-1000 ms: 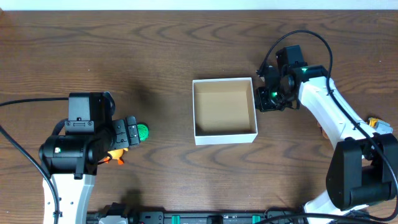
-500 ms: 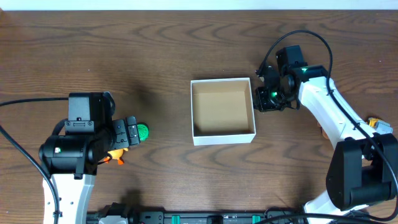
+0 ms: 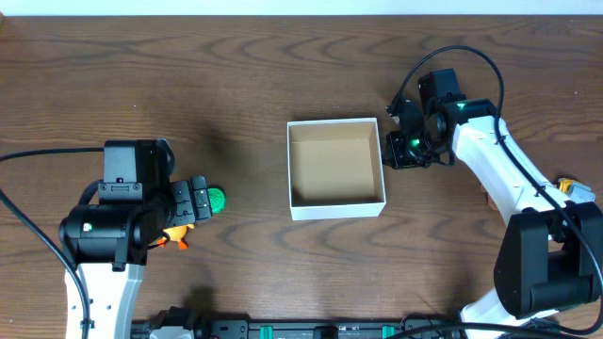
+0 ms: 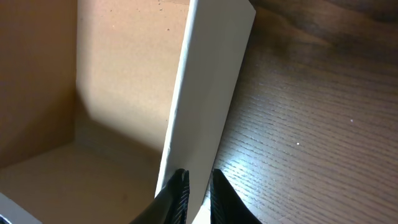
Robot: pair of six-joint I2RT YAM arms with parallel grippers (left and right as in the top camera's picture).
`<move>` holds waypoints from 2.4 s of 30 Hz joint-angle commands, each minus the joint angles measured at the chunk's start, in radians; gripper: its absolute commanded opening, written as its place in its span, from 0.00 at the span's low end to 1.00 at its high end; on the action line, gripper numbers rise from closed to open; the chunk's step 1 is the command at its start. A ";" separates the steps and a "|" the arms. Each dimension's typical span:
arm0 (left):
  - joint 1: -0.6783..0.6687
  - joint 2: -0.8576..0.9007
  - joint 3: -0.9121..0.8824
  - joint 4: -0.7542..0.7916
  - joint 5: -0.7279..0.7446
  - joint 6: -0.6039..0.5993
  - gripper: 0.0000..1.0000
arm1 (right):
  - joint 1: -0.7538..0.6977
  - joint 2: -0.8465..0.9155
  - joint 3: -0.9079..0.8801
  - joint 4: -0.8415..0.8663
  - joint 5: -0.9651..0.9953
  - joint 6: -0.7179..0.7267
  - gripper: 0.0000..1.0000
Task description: Pack container
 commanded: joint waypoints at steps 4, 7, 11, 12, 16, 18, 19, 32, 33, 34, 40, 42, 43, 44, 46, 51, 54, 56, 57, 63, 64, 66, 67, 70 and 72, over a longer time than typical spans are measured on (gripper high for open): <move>0.005 0.003 0.016 -0.003 -0.001 -0.005 0.98 | 0.010 0.003 -0.005 -0.002 -0.036 0.003 0.15; 0.005 0.003 0.016 -0.003 -0.001 -0.005 0.98 | 0.010 0.003 -0.005 -0.002 -0.052 -0.001 0.15; 0.005 0.003 0.016 -0.003 -0.001 -0.005 0.98 | 0.010 0.003 -0.005 -0.002 -0.058 -0.001 0.16; 0.005 0.003 0.016 -0.003 -0.001 -0.005 0.98 | 0.010 0.003 -0.005 -0.002 -0.058 -0.001 0.16; 0.005 0.003 0.016 -0.003 -0.001 -0.005 0.98 | 0.011 0.003 -0.005 -0.002 -0.059 -0.001 0.16; 0.005 0.003 0.016 -0.003 -0.001 -0.005 0.98 | 0.011 0.003 -0.005 -0.002 -0.059 -0.001 0.16; 0.005 0.003 0.016 -0.003 -0.001 -0.005 0.98 | 0.011 0.003 -0.005 -0.002 -0.059 -0.001 0.16; 0.005 0.003 0.016 -0.003 -0.001 -0.005 0.98 | 0.011 0.003 -0.005 -0.002 -0.104 -0.019 0.16; 0.005 0.003 0.016 -0.003 -0.001 -0.005 0.98 | 0.011 0.003 -0.005 -0.002 -0.103 -0.019 0.16; 0.005 0.003 0.016 -0.003 -0.001 -0.005 0.98 | 0.011 0.003 -0.005 -0.002 -0.103 -0.019 0.16; 0.005 0.003 0.016 -0.003 -0.001 -0.005 0.98 | 0.010 0.003 -0.005 0.013 -0.055 -0.018 0.17; 0.005 0.003 0.016 0.002 -0.002 -0.005 0.98 | 0.002 0.000 0.000 0.037 0.071 0.038 0.19; 0.005 0.003 0.016 0.006 -0.002 -0.005 0.98 | -0.006 -0.002 0.006 0.043 0.114 0.061 0.21; 0.005 0.003 0.016 0.010 -0.002 -0.005 0.98 | -0.016 -0.008 0.016 0.043 0.151 0.079 0.22; 0.005 0.003 0.016 0.015 -0.002 -0.005 0.98 | -0.052 -0.031 0.052 0.023 0.217 0.128 0.24; 0.005 0.003 0.016 0.016 -0.002 -0.005 0.98 | -0.187 -0.152 0.143 -0.048 0.363 0.234 0.42; 0.005 0.003 0.016 0.016 -0.002 -0.005 0.98 | -0.294 -0.258 0.169 -0.063 0.396 0.237 0.99; 0.005 0.003 0.016 0.016 -0.002 -0.005 0.98 | -0.379 -0.329 0.169 -0.074 0.396 0.236 0.99; 0.005 0.003 0.016 0.016 -0.002 -0.005 0.98 | -0.418 -0.354 0.169 -0.089 0.395 0.236 0.99; 0.005 0.003 0.016 0.016 -0.002 -0.005 0.98 | -0.722 -0.389 0.162 -0.288 0.463 0.263 0.99; 0.005 0.003 0.016 0.016 -0.002 -0.005 0.98 | -0.767 -0.377 0.160 -0.299 0.462 0.240 0.99; 0.005 0.003 0.016 0.016 -0.002 -0.005 0.98 | -0.852 -0.344 0.159 -0.306 0.461 0.191 0.99; 0.005 0.003 0.016 0.016 -0.002 -0.005 0.98 | -0.888 -0.324 0.159 -0.308 0.444 0.180 0.99; 0.005 0.003 0.016 0.016 -0.002 -0.005 0.98 | -0.949 -0.259 0.159 -0.293 0.383 0.118 0.99; 0.005 0.003 0.016 0.016 -0.002 -0.005 0.98 | -0.957 -0.215 0.159 -0.289 0.410 0.107 0.99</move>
